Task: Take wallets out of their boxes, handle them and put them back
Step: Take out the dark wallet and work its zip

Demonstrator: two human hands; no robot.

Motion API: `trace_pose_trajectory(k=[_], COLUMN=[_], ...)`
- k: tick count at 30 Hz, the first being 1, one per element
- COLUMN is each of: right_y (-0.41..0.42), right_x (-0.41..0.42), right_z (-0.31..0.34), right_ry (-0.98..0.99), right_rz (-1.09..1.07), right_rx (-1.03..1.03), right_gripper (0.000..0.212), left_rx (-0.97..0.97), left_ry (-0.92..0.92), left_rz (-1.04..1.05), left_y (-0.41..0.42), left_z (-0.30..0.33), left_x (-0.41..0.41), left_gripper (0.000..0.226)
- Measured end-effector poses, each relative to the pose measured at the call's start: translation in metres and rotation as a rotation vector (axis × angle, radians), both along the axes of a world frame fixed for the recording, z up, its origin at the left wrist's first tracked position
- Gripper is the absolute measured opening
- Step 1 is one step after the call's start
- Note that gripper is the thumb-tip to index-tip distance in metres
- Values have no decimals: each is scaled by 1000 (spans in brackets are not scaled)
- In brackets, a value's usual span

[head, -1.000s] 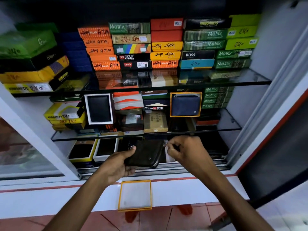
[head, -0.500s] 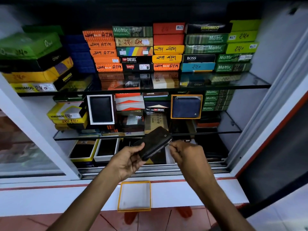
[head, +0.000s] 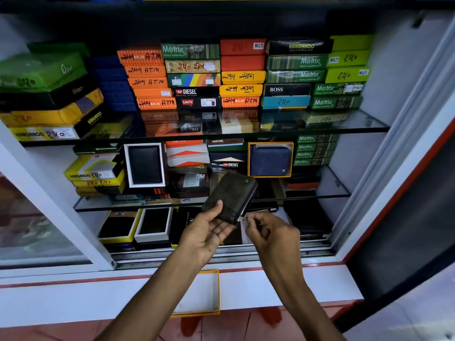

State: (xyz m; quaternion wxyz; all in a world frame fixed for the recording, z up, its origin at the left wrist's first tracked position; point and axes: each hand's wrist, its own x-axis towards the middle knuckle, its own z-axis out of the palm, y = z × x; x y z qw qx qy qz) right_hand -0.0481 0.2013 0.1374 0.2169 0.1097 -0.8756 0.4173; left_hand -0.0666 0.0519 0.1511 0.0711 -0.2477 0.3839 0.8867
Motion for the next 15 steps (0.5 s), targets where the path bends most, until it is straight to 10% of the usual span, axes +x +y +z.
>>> trace_pose_trajectory(k=[8,15], right_y=[45,40], right_x=[-26,-73], right_z=[18,30], right_ry=[106,49], right_rz=[-82,352], right_rx=[252,185], right_gripper=[17,14], left_rx=[-74,-152], left_ry=[79,129], left_rz=[-197,-586], left_y=[-34,-55], left_z=[-5,23], left_x=[18,18], left_gripper=[24,41])
